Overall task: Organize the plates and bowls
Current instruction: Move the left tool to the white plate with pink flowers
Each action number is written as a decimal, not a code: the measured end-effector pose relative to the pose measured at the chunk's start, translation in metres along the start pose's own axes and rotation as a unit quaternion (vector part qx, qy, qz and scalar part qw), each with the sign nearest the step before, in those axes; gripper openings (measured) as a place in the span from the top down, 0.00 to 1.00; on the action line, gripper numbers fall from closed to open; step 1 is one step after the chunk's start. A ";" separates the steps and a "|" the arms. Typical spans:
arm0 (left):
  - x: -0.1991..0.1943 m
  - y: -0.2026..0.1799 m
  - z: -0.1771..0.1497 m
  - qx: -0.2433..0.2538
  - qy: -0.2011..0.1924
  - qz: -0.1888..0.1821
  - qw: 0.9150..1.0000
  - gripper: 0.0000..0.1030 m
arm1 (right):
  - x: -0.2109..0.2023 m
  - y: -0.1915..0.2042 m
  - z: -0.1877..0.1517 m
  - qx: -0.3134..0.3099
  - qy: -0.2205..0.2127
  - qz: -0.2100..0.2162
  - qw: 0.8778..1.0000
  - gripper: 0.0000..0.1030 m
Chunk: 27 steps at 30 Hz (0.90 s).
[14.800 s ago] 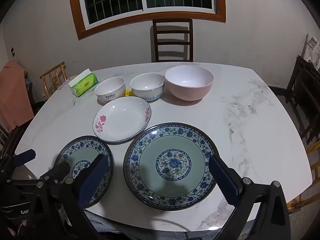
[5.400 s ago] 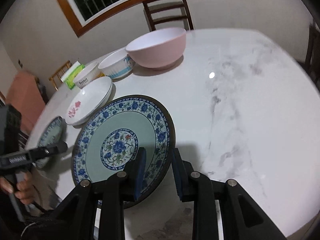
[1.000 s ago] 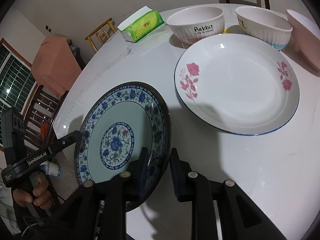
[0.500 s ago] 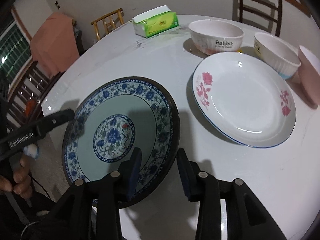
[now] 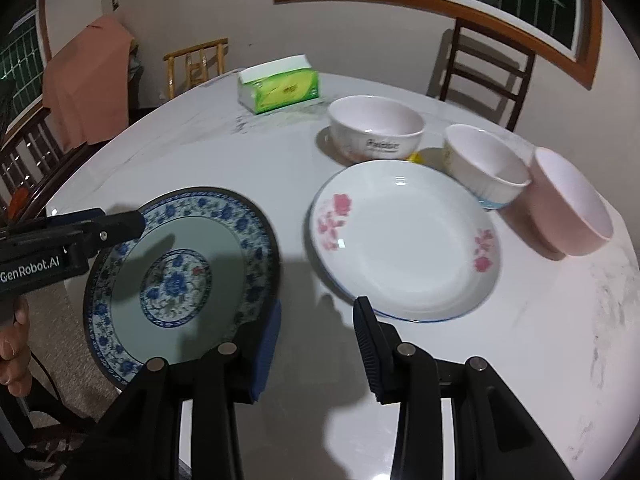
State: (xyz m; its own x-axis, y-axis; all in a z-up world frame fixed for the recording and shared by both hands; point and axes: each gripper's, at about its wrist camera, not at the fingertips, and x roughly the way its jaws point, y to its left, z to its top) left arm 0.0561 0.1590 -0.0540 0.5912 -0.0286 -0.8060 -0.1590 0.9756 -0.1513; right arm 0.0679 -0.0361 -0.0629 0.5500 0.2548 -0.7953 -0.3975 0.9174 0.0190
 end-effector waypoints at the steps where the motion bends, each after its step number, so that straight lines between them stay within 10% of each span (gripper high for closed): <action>1: 0.000 -0.004 0.000 0.003 0.001 -0.001 1.000 0.40 | -0.002 -0.002 -0.001 0.002 -0.002 -0.003 1.000 0.63; 27: 0.018 -0.091 0.003 0.066 0.019 -0.027 0.997 0.38 | -0.020 -0.072 -0.018 0.077 -0.031 -0.043 0.996 0.63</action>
State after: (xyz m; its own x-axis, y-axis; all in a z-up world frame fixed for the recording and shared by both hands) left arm 0.0837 0.0702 -0.0529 0.5652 -0.0874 -0.8203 -0.0212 0.9925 -0.1203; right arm 0.0722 -0.1133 -0.0596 0.6236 0.1866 -0.7591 -0.2322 0.9715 0.0480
